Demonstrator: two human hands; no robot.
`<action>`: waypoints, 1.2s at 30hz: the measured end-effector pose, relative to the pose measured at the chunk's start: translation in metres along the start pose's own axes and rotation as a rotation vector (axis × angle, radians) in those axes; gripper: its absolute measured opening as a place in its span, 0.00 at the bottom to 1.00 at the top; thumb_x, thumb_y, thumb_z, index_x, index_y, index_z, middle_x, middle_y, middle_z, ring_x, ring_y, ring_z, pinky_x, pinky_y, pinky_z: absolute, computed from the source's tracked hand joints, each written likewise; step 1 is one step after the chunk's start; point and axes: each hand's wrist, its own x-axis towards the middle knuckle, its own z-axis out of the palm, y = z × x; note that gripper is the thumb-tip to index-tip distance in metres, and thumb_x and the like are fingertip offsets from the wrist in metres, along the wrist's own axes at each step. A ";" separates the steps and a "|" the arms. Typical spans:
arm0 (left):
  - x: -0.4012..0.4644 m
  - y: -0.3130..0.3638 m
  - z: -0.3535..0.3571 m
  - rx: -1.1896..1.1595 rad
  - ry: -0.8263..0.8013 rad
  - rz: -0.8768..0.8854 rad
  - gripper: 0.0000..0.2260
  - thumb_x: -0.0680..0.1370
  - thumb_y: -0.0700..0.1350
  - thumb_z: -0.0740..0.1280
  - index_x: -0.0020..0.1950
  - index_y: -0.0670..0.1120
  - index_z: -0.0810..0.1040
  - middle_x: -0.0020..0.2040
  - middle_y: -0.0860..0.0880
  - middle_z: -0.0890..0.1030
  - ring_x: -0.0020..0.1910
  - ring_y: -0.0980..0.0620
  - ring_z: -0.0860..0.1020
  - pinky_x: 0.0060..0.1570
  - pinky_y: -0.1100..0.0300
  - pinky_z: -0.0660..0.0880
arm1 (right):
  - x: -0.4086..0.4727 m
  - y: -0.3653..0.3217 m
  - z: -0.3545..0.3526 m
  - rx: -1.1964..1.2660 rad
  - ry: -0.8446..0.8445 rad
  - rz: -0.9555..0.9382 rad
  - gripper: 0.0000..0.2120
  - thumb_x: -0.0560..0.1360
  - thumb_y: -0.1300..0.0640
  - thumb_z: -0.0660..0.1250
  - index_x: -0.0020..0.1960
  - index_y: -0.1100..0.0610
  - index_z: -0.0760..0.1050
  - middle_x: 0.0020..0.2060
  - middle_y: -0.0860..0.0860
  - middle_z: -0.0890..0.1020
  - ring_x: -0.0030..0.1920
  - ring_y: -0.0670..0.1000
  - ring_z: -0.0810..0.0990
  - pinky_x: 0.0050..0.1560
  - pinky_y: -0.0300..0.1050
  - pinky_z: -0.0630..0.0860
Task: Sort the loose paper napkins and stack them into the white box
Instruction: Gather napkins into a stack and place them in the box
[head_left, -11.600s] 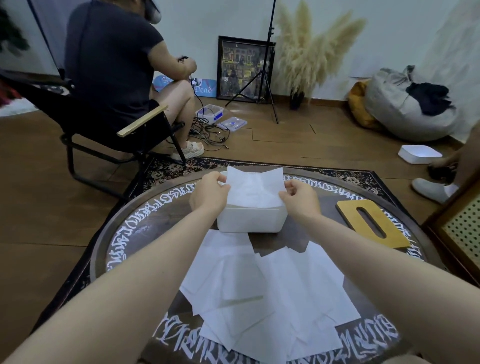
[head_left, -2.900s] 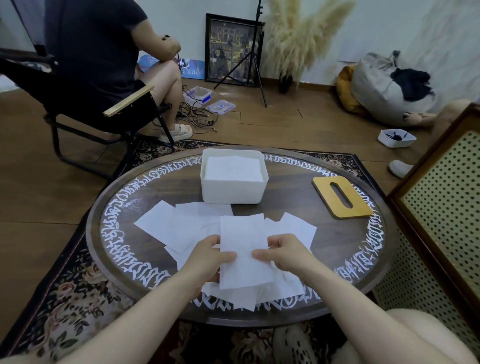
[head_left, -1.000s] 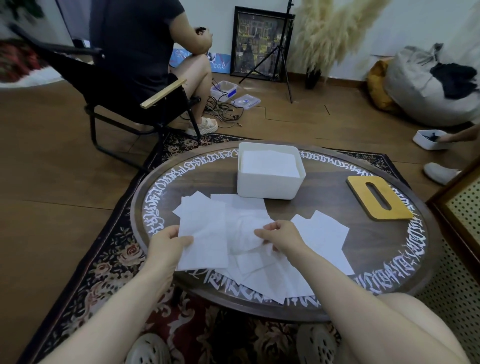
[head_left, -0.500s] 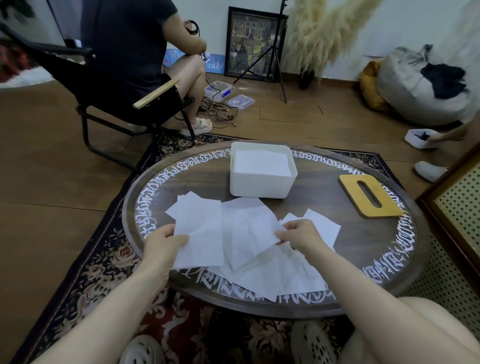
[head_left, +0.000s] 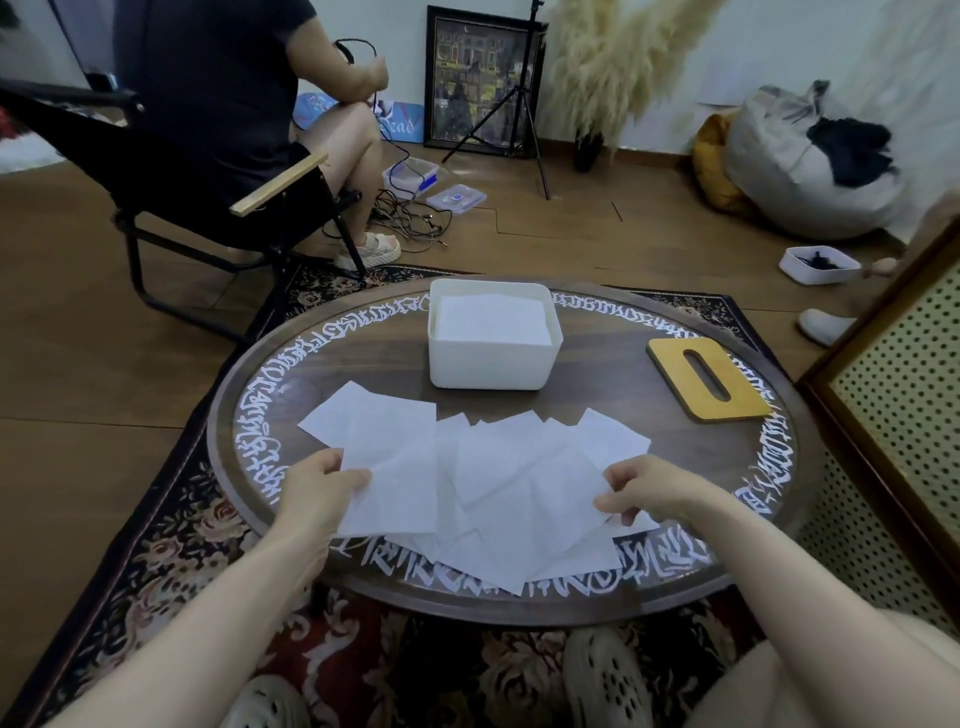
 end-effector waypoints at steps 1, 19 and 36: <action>0.001 0.000 0.002 -0.001 -0.001 0.001 0.08 0.76 0.33 0.66 0.45 0.46 0.79 0.46 0.44 0.82 0.47 0.41 0.80 0.55 0.43 0.77 | 0.001 0.002 0.001 -0.011 -0.012 -0.007 0.08 0.74 0.60 0.70 0.39 0.59 0.73 0.32 0.51 0.76 0.32 0.46 0.74 0.34 0.37 0.67; -0.005 0.003 0.012 -0.057 -0.056 0.036 0.08 0.77 0.30 0.63 0.46 0.42 0.78 0.42 0.47 0.80 0.39 0.49 0.78 0.38 0.57 0.75 | 0.033 -0.042 0.056 -0.589 0.283 -0.563 0.13 0.71 0.51 0.71 0.56 0.47 0.75 0.46 0.44 0.70 0.52 0.47 0.63 0.51 0.44 0.55; -0.006 0.005 0.007 -0.050 -0.050 0.056 0.11 0.77 0.30 0.63 0.42 0.45 0.78 0.41 0.49 0.81 0.40 0.49 0.78 0.40 0.58 0.75 | 0.025 -0.048 0.046 -0.124 0.354 -0.487 0.10 0.76 0.56 0.64 0.38 0.45 0.69 0.43 0.43 0.77 0.56 0.51 0.69 0.47 0.40 0.60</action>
